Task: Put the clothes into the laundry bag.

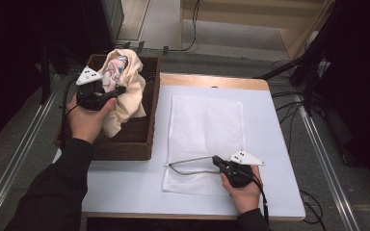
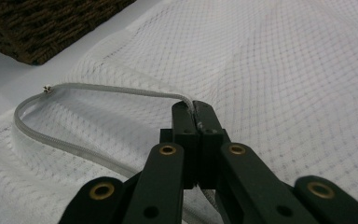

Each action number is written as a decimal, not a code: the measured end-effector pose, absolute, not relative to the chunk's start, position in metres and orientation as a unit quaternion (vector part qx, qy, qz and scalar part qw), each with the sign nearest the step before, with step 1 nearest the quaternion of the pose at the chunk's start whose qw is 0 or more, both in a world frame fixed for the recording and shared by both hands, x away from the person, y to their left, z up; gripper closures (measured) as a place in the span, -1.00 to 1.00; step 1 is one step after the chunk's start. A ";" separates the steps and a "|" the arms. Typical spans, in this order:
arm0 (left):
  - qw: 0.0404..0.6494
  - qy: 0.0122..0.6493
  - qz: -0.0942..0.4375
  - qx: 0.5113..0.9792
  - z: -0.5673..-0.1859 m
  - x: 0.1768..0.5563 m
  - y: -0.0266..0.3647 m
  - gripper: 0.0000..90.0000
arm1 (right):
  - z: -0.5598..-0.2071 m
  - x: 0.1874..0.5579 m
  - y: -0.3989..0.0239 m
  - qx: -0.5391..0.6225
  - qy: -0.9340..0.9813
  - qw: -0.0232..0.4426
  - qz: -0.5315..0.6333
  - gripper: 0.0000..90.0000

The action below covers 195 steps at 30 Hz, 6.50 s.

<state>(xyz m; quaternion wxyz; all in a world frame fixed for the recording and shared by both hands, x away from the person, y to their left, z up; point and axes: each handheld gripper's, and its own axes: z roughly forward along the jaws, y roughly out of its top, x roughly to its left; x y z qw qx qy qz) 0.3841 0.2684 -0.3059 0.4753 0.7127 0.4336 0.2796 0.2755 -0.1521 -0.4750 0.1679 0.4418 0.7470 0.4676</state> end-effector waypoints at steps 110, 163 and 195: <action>0.460 0.323 -0.002 0.827 -0.423 0.257 0.110 0.12 | -0.420 0.271 -0.139 0.405 0.721 0.166 0.537 1.00; 0.417 0.349 0.001 0.839 -0.435 0.278 0.074 0.89 | -0.418 0.253 -0.130 0.390 0.724 0.167 0.544 1.00; 0.369 0.385 0.029 0.846 -0.453 0.291 0.060 0.10 | -0.419 0.253 -0.136 0.399 0.724 0.169 0.536 1.00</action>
